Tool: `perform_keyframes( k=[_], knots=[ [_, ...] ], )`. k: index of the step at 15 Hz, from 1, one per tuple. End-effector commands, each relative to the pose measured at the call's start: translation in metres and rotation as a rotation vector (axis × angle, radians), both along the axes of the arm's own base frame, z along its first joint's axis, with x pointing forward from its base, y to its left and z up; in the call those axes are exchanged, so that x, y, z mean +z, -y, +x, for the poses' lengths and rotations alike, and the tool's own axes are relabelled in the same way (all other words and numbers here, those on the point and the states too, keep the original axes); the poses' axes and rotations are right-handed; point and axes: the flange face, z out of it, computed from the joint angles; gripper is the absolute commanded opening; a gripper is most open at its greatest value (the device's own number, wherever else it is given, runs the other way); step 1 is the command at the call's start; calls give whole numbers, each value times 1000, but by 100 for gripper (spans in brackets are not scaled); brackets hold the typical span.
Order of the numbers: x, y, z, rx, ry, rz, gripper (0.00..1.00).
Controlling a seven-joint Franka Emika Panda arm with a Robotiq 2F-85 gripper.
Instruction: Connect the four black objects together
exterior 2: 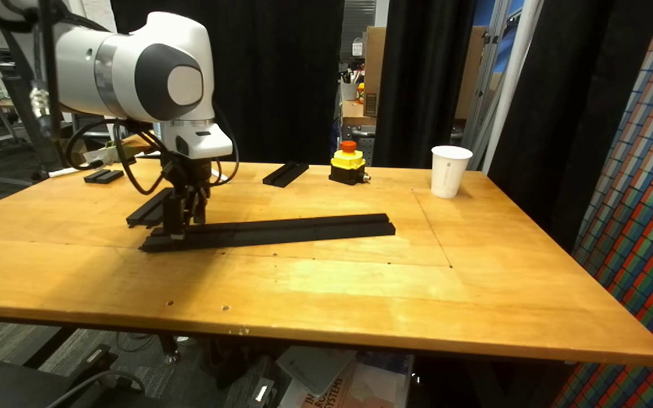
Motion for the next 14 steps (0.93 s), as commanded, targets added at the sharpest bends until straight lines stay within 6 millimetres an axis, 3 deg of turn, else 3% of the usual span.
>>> perform_keyframes(
  k=[1, 9, 14],
  knots=[
    [1, 3, 1, -30, 18, 9, 100],
    [-5, 5, -9, -87, 35, 28, 100],
    [1, 4, -6, -59, 56, 19, 100]
  ],
)
